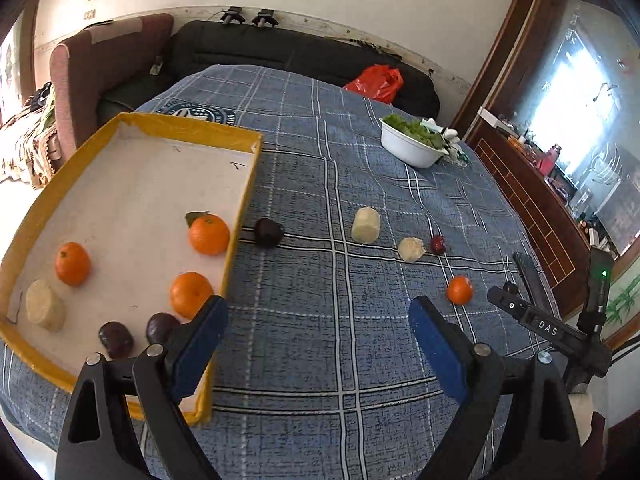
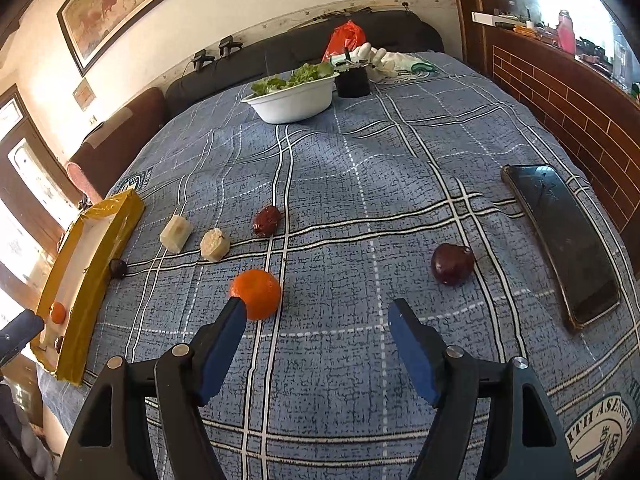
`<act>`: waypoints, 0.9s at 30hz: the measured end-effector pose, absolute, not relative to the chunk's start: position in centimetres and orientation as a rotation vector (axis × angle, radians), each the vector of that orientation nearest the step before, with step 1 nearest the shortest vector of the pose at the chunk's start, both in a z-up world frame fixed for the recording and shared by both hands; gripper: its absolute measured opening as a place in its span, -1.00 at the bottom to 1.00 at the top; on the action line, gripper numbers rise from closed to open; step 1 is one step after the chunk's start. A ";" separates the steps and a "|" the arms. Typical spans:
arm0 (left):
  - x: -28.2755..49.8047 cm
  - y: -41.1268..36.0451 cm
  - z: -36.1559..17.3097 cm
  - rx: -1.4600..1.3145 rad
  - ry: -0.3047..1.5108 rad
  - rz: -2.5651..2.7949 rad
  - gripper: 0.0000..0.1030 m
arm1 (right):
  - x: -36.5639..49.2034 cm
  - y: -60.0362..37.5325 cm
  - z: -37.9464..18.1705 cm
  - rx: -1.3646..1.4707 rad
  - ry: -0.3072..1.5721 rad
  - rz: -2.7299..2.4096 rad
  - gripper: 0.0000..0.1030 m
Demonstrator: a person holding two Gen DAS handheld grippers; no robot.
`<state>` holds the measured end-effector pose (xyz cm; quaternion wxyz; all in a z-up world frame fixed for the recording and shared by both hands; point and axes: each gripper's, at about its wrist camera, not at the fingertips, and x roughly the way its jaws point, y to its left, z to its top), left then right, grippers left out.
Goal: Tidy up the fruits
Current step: 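Grasp the white yam chunk with the left gripper while the right gripper grasps an orange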
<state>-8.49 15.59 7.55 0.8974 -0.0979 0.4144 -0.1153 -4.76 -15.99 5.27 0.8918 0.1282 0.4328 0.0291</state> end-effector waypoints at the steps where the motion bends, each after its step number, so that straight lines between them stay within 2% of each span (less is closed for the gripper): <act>1: -7.9 15.0 7.3 -0.197 0.868 -0.248 0.78 | -4.4 -15.8 5.1 0.263 0.902 0.065 0.51; 18: 4.4 7.2 2.7 -0.055 0.925 -0.237 0.75 | -0.1 -12.7 2.8 0.190 0.946 0.183 0.52; 22: 5.5 6.4 1.9 -0.033 0.932 -0.266 0.39 | 0.0 -12.3 2.7 0.164 0.945 0.201 0.52; 26: 6.3 5.6 1.1 -0.007 0.948 -0.274 0.21 | 0.0 -12.0 2.8 0.147 0.939 0.207 0.52; 27: 6.5 5.6 0.8 -0.006 0.955 -0.274 0.10 | 0.0 -12.0 2.8 0.149 0.937 0.211 0.52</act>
